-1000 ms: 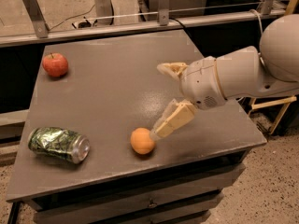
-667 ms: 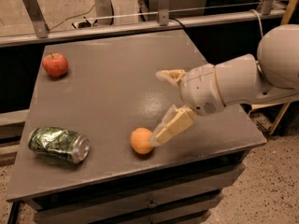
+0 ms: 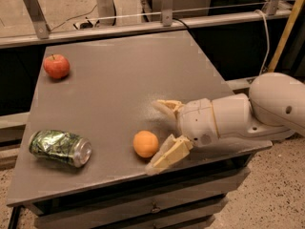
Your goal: Pick orange
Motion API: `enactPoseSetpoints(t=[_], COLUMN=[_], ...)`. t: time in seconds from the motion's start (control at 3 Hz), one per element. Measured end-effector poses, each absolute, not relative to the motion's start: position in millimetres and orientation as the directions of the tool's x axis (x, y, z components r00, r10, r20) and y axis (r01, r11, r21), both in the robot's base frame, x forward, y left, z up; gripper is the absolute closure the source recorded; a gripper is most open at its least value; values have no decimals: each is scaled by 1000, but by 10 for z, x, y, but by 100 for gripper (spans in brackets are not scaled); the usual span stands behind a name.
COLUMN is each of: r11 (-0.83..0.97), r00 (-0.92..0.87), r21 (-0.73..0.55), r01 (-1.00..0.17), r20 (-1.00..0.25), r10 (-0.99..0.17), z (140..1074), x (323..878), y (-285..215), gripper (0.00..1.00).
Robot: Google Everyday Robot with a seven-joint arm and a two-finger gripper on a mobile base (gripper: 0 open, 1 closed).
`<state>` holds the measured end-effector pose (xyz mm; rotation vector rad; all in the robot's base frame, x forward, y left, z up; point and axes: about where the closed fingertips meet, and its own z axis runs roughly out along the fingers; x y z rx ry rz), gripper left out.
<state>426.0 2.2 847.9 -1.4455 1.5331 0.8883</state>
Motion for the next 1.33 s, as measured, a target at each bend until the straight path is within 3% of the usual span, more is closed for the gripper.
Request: enactPoseSetpoints(t=[0.33,1.33], r11=[73,59], r00=[-9,-2], r21=[-19,-21], r01=[-997,-998], r20=[-931,-932], r10=[-365,-363], z=[8382,8391], x=[4203,4173], y=[100,163], gripper=[0,69])
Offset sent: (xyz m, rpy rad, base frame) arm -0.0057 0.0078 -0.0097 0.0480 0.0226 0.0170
